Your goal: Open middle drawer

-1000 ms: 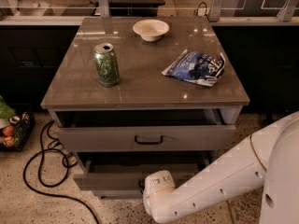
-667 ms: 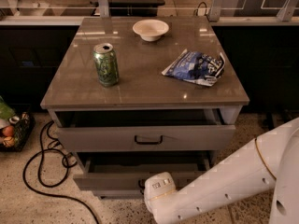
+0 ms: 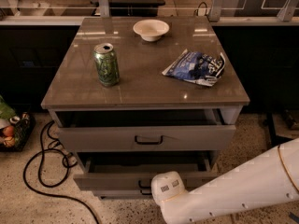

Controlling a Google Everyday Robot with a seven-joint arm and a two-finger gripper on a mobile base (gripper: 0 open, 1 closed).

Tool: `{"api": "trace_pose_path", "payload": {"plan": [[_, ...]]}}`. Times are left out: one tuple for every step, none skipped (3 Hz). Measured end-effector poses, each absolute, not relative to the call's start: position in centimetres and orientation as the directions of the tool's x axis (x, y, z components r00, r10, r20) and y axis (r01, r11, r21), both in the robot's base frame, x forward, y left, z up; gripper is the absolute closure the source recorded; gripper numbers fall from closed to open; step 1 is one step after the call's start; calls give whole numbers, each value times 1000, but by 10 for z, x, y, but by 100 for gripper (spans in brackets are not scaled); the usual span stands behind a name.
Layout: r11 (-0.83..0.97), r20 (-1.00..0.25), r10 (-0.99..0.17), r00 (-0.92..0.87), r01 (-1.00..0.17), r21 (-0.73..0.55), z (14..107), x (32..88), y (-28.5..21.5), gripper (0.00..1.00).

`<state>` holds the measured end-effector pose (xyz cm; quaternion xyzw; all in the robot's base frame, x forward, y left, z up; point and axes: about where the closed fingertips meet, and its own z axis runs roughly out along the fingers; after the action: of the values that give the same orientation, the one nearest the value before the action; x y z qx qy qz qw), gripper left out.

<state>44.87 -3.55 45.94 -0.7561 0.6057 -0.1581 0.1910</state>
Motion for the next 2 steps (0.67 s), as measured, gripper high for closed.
{"api": "trace_pose_path", "payload": {"plan": [[-149,-15,-982,187,-826,-543,470,465,-57,100],[-100,-63,-983,173,-790,-605,474,485,-78,100]]}}
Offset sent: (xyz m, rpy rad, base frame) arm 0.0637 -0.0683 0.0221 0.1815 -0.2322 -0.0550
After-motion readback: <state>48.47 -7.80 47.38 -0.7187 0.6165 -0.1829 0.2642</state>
